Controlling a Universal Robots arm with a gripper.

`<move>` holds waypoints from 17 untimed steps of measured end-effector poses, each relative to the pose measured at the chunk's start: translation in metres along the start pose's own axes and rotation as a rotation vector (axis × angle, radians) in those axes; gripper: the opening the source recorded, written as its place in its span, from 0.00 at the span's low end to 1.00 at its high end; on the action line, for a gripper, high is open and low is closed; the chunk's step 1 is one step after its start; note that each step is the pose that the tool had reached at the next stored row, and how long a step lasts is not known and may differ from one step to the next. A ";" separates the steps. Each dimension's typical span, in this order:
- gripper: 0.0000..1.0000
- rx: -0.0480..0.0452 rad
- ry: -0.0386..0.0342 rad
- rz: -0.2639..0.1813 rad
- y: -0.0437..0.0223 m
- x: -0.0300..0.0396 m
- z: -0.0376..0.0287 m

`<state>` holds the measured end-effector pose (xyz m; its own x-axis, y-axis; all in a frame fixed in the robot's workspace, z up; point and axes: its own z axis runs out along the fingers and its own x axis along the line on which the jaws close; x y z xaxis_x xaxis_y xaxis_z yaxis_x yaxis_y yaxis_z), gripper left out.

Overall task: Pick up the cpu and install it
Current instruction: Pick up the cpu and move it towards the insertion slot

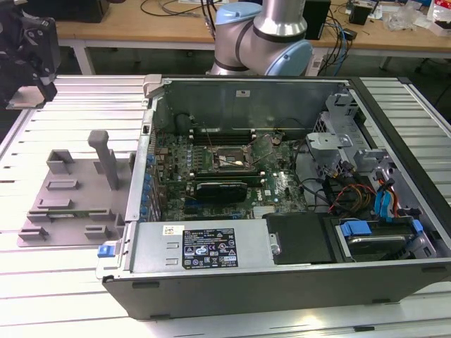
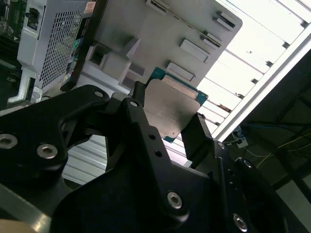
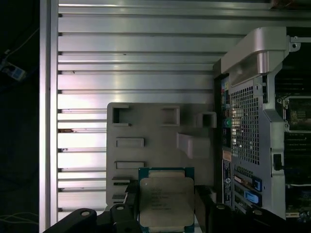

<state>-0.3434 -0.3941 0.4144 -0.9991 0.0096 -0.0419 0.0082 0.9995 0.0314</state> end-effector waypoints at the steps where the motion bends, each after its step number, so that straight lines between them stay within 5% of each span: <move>1: 0.55 0.0000 0.0000 0.000 0.0000 -0.0019 0.0001; 8: 0.55 0.0000 0.0000 0.000 0.0001 -0.0163 0.0007; 17: 0.55 0.0001 0.0001 0.000 0.0004 -0.0463 0.0019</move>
<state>-0.2970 -0.3941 0.4145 -0.9991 0.0096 -0.0418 0.0083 0.9995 0.0313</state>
